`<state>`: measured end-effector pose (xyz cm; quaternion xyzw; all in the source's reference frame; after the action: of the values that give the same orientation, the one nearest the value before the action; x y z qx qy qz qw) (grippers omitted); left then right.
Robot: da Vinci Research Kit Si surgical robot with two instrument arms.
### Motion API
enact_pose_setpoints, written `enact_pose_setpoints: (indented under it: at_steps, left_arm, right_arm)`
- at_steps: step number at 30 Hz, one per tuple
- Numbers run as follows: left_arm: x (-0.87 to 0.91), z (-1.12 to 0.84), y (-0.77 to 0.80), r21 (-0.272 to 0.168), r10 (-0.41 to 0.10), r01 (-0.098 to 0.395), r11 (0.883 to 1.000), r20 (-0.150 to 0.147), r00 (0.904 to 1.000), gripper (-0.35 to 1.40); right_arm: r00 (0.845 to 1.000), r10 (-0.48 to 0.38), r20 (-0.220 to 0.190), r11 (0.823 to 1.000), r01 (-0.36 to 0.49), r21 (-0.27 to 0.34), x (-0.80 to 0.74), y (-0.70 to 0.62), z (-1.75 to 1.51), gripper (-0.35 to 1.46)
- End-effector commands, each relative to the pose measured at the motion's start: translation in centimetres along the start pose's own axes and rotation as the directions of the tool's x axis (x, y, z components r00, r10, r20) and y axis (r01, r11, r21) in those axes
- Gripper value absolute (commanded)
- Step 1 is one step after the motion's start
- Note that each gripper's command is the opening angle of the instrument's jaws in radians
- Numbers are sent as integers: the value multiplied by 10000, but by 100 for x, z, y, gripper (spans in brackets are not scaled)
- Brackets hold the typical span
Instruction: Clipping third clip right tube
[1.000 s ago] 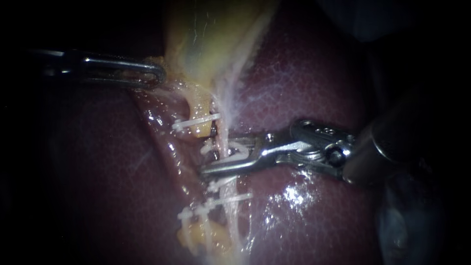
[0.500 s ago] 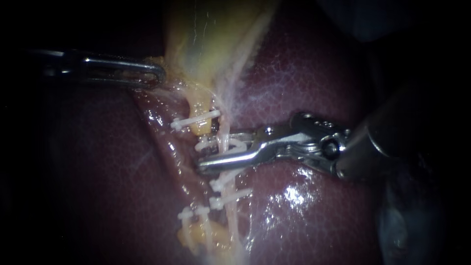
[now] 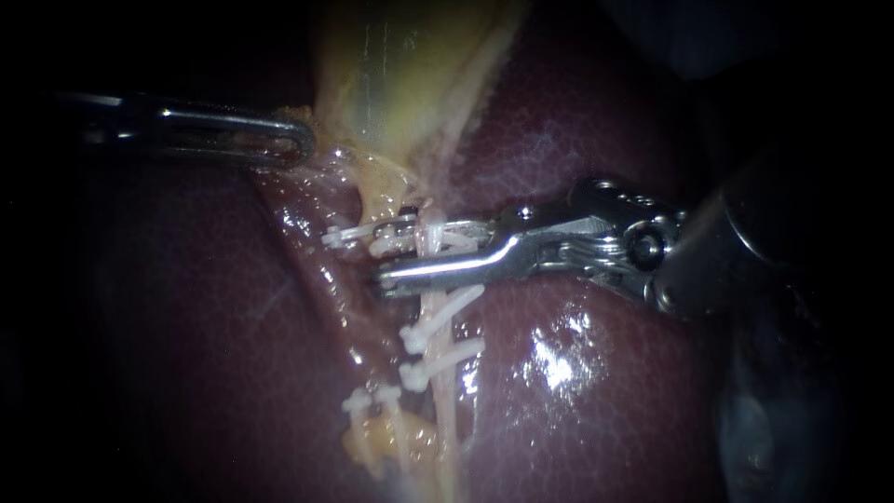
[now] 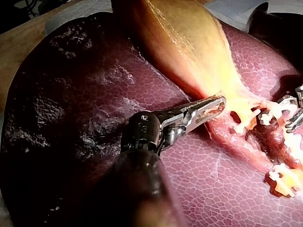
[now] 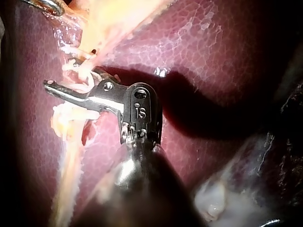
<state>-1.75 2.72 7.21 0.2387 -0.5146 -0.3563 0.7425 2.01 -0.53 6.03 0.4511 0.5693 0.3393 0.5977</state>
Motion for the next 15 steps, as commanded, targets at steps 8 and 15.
enact_pose_setpoints:
  at_steps: [8, 15]
  left_arm:
    - [0, 0, 0, 0, 0, 0, 10000, -1, 10000, -35]
    - [0, 0, 0, 2, 1, -1, 10000, -2, 10000, -35]
  right_arm:
    - [10000, 4, 30, 10000, -4, 38, 2, 1, -8, -32]
    - [9981, 539, 298, 9985, -541, 53, 1, 0, -9, -35]
